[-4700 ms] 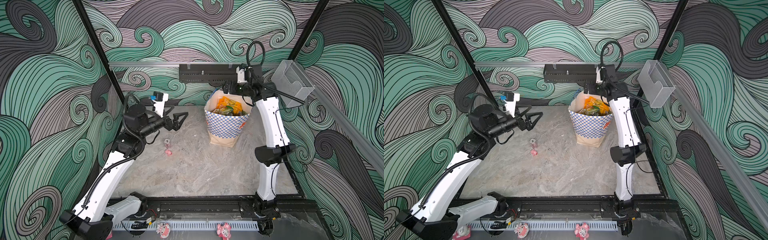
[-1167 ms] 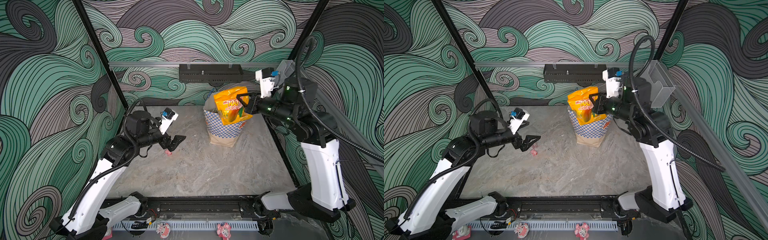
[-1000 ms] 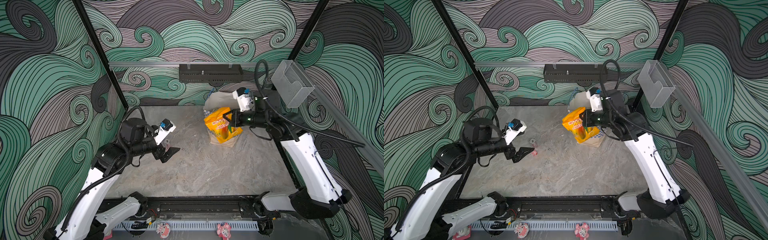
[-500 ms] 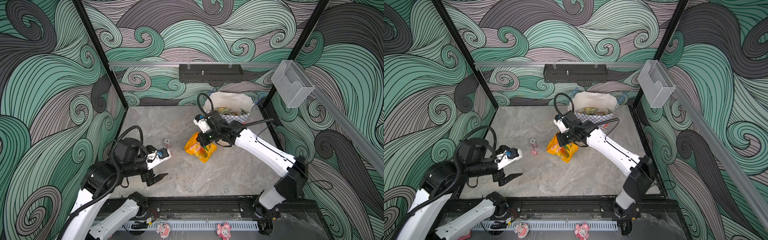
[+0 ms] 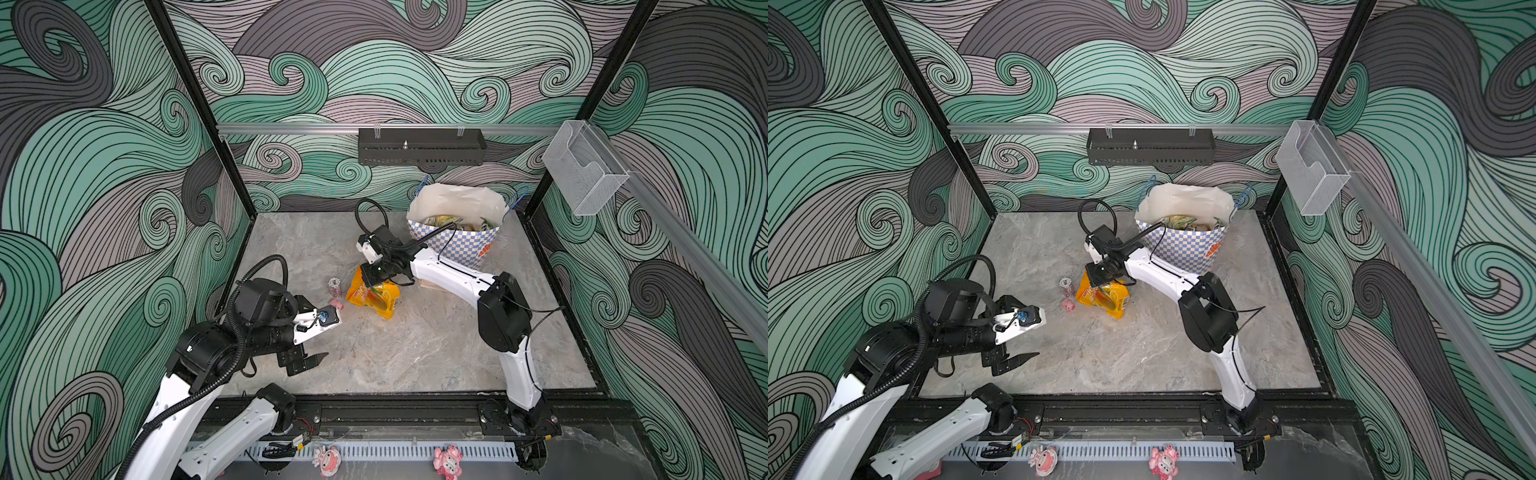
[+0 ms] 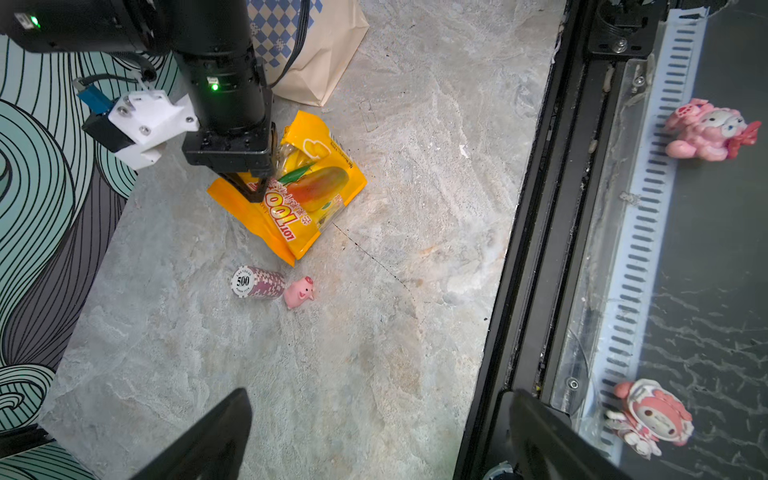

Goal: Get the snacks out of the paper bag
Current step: 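Lower the yellow candy bag onto the table beside the paper bag, release, then raise the right gripper back over the bag while the left gripper moves toward the bag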

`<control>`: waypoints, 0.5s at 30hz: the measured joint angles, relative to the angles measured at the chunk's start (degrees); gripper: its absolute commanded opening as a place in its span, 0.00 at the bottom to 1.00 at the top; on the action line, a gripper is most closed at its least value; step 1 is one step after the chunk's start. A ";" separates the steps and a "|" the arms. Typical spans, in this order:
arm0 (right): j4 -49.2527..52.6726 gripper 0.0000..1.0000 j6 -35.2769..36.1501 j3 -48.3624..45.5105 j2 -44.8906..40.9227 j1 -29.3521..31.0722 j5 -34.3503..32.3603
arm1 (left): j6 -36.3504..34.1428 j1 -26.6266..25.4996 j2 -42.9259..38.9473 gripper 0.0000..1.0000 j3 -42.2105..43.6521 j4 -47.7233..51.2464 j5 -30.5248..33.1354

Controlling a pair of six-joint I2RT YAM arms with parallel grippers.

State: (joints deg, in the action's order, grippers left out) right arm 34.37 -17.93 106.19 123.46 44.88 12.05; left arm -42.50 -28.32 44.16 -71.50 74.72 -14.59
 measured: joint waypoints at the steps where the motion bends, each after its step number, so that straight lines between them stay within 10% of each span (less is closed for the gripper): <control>1: 0.11 0.08 -1.22 1.18 1.36 -0.15 0.09 | 0.28 0.00 0.00 0.98 0.00 -0.17 0.00; 15: 7.63 0.69 -4.26 12.68 7.58 -1.84 0.31 | 4.81 0.00 -0.15 0.99 0.87 -5.55 -1.18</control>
State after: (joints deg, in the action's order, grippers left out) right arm 42.00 -22.20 118.87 131.04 43.05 12.36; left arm -37.69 -28.32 44.01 -70.63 69.17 -15.77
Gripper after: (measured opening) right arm 0.620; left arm 0.987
